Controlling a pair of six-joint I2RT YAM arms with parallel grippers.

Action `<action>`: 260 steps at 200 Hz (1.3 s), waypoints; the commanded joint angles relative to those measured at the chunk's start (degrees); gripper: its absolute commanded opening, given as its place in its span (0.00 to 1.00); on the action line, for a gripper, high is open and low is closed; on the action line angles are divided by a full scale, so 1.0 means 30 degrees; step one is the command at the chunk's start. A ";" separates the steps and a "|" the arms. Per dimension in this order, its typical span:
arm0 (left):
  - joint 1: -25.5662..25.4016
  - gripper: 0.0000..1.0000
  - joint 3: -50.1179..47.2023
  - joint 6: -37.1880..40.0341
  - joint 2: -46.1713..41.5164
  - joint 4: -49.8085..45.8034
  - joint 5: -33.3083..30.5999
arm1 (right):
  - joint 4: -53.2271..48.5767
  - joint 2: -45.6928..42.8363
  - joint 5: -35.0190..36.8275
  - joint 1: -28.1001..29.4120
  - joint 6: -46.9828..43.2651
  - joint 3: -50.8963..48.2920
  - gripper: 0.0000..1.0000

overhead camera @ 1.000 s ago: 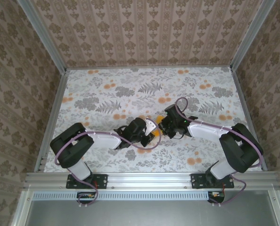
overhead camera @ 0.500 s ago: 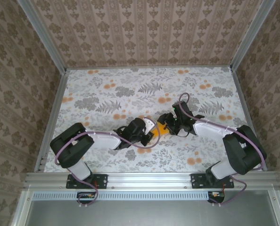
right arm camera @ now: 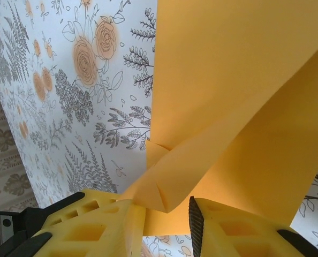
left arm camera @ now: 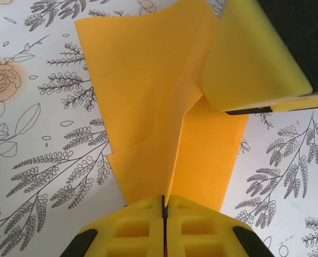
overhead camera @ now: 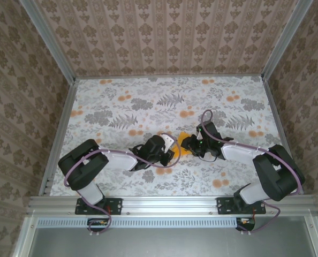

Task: Fold a paper plane with a square sheet of paper (pick it up from the middle)
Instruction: Fourth fold the wing at the center of the table.

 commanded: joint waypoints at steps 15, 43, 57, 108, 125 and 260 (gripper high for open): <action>0.0062 0.09 -0.0057 -0.0238 0.0259 0.0215 0.0299 | 0.0447 -0.0618 0.0061 -0.0117 -0.0540 -0.0241 0.43; 0.0072 0.09 -0.0036 0.0473 0.0165 -0.0033 0.0488 | -0.1158 -0.0696 0.0513 -0.0541 -0.0084 0.0485 0.56; 0.0080 0.09 -0.0005 0.1003 0.0017 -0.0219 0.0511 | -0.2777 -0.0424 0.0577 -0.0818 0.0217 0.1280 0.60; -0.0398 0.09 0.0314 0.4060 -0.0356 -0.1419 0.0045 | -0.6387 0.0972 -0.0658 -0.1480 0.1239 0.3173 0.61; -0.0462 0.09 0.0404 0.4769 -0.0460 -0.1627 -0.0134 | -0.6861 0.1433 -0.0943 -0.1484 0.1472 0.3463 0.57; -0.0505 0.13 0.0988 0.6399 -0.0422 -0.2033 0.0240 | -0.6934 0.2425 -0.1573 -0.1465 0.2317 0.4409 0.06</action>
